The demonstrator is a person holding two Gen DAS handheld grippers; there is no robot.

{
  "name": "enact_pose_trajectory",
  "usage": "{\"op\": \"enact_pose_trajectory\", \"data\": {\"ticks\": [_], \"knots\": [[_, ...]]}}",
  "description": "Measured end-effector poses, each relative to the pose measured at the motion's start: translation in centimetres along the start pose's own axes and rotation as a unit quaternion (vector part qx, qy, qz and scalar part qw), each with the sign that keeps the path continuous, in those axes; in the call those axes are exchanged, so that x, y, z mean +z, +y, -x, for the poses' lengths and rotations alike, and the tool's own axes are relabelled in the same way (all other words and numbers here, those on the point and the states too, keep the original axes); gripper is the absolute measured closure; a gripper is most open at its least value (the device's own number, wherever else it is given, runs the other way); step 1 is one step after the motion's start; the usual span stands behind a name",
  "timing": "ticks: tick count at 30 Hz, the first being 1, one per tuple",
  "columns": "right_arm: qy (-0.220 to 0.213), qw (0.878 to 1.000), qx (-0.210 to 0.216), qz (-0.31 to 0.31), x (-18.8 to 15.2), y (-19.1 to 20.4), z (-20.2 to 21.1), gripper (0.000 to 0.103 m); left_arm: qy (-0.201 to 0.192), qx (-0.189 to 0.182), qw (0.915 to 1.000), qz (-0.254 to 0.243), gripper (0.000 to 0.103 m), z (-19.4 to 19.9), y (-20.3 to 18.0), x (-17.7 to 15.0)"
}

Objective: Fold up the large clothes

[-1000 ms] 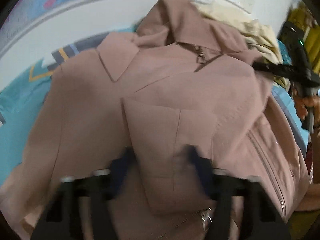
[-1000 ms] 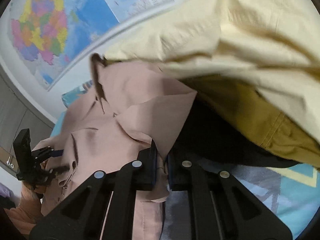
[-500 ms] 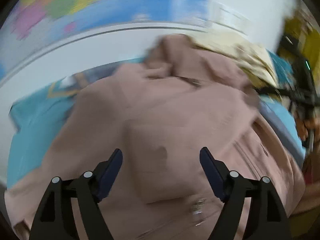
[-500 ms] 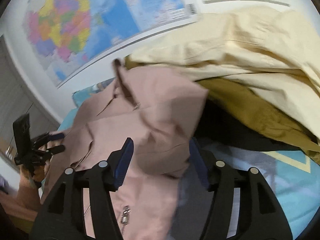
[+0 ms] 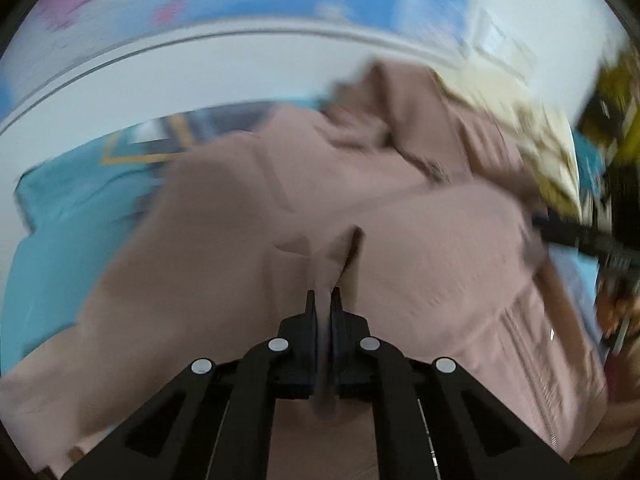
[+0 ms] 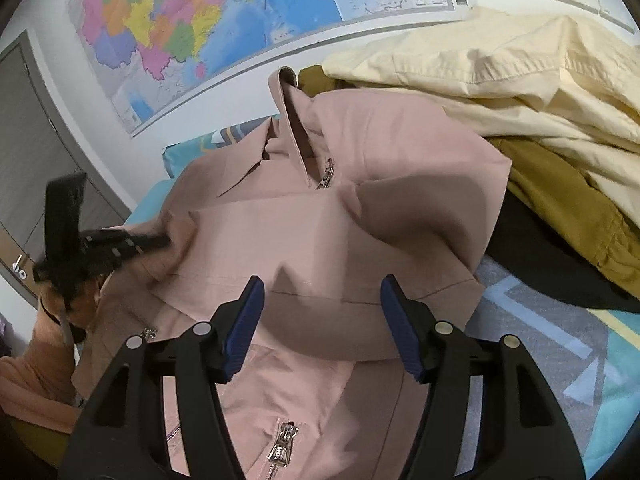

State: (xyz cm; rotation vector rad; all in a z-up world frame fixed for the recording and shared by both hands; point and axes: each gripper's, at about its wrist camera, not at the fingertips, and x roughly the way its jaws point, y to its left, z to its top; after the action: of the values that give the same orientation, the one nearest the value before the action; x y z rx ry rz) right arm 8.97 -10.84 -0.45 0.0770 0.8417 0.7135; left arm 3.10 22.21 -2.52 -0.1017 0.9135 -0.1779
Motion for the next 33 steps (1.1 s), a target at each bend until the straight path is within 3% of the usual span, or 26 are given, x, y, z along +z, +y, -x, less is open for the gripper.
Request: {"op": "enact_pose_trajectory", "data": {"ticks": [2, 5, 7, 10, 11, 17, 20, 23, 28, 33], "knots": [[0.0, 1.0, 0.001, 0.003, 0.2, 0.1, -0.2, 0.043, -0.001, 0.002, 0.9983, 0.058, 0.097, 0.7, 2.9, 0.0], [0.003, 1.0, -0.007, 0.014, 0.5, 0.3, -0.9, 0.043, -0.002, 0.04, 0.993, 0.111, 0.092, 0.8, 6.9, -0.7], [0.013, 1.0, -0.023, 0.015, 0.7, 0.4, -1.6, 0.043, 0.008, 0.048, 0.9909, 0.125, 0.079, 0.6, 8.6, -1.5], [0.008, 0.999, -0.018, 0.031, 1.4, 1.5, -1.7, 0.043, 0.002, 0.012, 0.9913, 0.131, 0.049, 0.7, 8.9, -1.9], [0.006, 0.999, -0.016, 0.04, 1.6, 2.1, -1.8, 0.043, -0.008, 0.008, 0.9932, 0.115, 0.046, 1.3, 8.5, -2.0], [0.031, 0.991, -0.01, 0.13, 3.0, 7.2, -5.1, 0.044, -0.012, 0.04, 0.997, 0.066, 0.043, 1.4, 6.1, -1.2], [0.079, 0.987, -0.044, 0.132, 2.9, 7.1, -9.1, 0.046, -0.035, 0.068, 0.9957, 0.052, 0.036, 3.5, 6.5, -1.2], [0.094, 0.986, -0.068, 0.118, 2.5, 6.2, -10.4, 0.046, -0.069, 0.101, 0.9909, 0.056, 0.027, 6.8, 8.3, -1.8], [0.088, 0.989, -0.052, 0.105, 2.7, 6.5, -9.1, 0.045, -0.071, 0.168, 0.9801, 0.079, 0.026, 11.3, 13.0, -4.7], [0.074, 0.99, 0.004, 0.119, 2.8, 9.9, -7.3, 0.038, -0.05, 0.157, 0.9819, 0.094, 0.02, 12.8, 15.5, -8.8]]}}
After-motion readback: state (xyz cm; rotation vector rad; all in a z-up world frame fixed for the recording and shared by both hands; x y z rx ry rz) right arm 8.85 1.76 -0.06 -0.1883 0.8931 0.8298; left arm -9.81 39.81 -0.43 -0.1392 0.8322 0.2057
